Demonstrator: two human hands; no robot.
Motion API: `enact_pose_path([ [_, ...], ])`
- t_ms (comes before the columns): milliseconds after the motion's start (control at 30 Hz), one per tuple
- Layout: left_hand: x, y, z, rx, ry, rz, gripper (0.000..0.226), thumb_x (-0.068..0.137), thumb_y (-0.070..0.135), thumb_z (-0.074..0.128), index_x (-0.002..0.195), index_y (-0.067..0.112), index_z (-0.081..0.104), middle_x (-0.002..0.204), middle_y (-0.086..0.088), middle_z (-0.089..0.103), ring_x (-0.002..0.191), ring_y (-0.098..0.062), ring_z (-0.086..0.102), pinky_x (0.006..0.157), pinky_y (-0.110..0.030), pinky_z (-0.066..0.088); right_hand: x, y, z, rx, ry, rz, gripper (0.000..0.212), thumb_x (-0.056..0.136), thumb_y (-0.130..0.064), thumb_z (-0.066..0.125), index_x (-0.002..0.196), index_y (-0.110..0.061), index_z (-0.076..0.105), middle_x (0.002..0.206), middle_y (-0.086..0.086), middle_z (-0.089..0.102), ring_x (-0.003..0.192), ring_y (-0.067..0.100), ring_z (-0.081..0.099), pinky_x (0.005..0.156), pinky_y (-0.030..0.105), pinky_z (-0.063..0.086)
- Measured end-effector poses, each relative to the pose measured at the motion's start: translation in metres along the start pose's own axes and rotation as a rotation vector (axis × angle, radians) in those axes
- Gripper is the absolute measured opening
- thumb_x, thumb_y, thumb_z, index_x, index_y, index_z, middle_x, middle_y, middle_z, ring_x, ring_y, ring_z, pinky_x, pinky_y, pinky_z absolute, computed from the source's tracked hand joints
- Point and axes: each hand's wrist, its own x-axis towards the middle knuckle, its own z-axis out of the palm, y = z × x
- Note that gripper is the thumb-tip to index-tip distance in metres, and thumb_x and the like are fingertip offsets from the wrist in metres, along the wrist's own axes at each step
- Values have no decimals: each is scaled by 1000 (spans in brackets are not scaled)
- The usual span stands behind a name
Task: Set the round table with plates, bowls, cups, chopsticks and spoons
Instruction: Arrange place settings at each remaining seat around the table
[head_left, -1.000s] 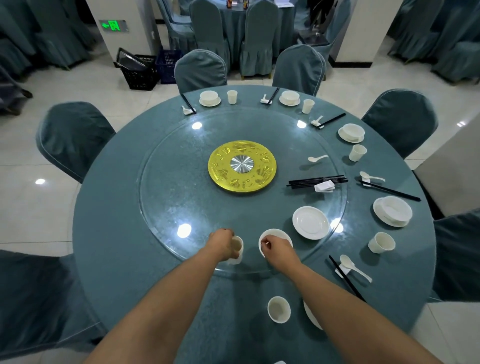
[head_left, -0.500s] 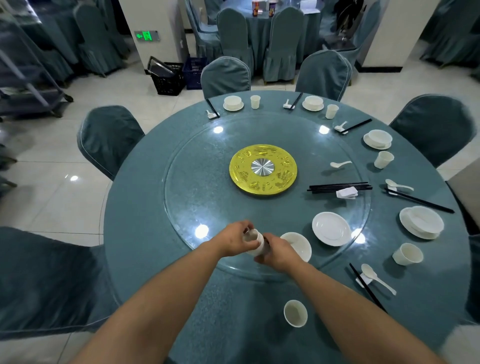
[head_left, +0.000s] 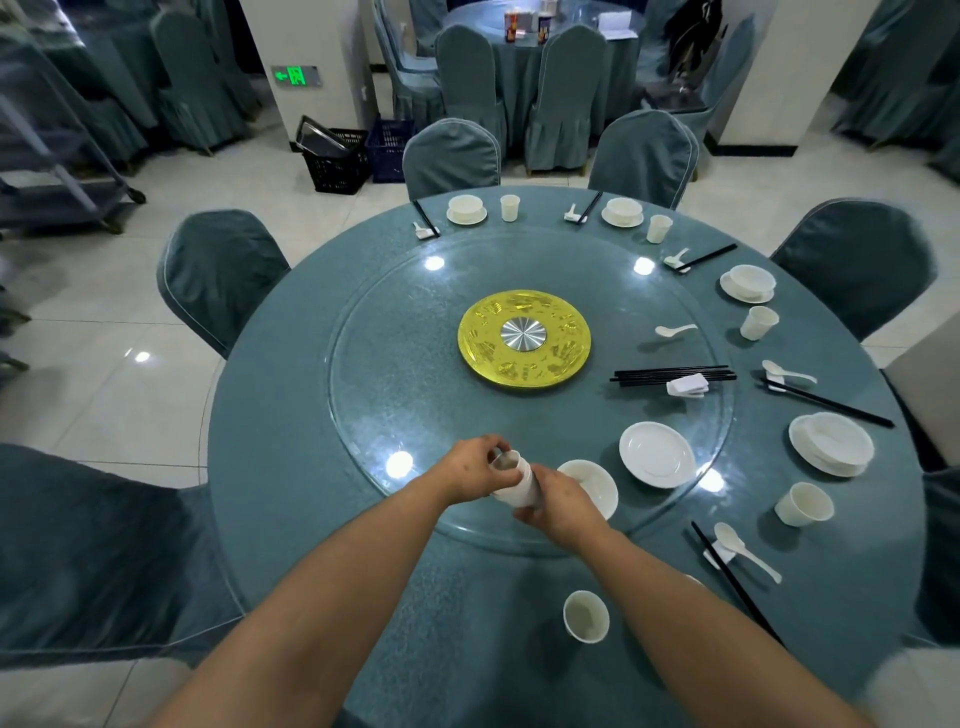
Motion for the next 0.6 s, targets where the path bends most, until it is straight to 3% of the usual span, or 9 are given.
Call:
enact_pose_path([
  [200, -9, -7, -7, -61, -62, 54, 45, 79, 36, 75, 119, 24, 59, 115, 4, 59, 66, -9, 62, 58, -18, 52, 0, 0, 1, -10, -41, -12, 54, 76, -41, 74, 123, -28, 53, 108, -8, 66, 90, 12, 56, 75, 26, 41],
  [333, -13, -14, -9, -128, -57, 29, 42, 76, 36, 76, 114, 26, 60, 110, 4, 59, 65, -8, 62, 55, -16, 51, 0, -2, -1, 14, -97, -19, 56, 74, -42, 75, 124, -31, 53, 102, -13, 63, 92, 11, 59, 78, 26, 45],
  [467, -11, -10, -5, -199, 5, -66, 41, 74, 39, 76, 110, 24, 61, 102, -1, 63, 73, -16, 65, 57, -23, 57, -2, -5, 0, -12, -40, -35, 56, 77, -38, 75, 127, -28, 52, 118, -7, 61, 105, 16, 59, 88, 30, 47],
  [600, -8, -11, -15, -274, 52, -120, 41, 73, 43, 74, 107, 23, 61, 101, -6, 66, 62, -16, 63, 53, -22, 52, -5, -1, 1, -45, 12, -9, 57, 81, -34, 73, 131, -22, 48, 125, -1, 57, 109, 20, 56, 92, 33, 45],
])
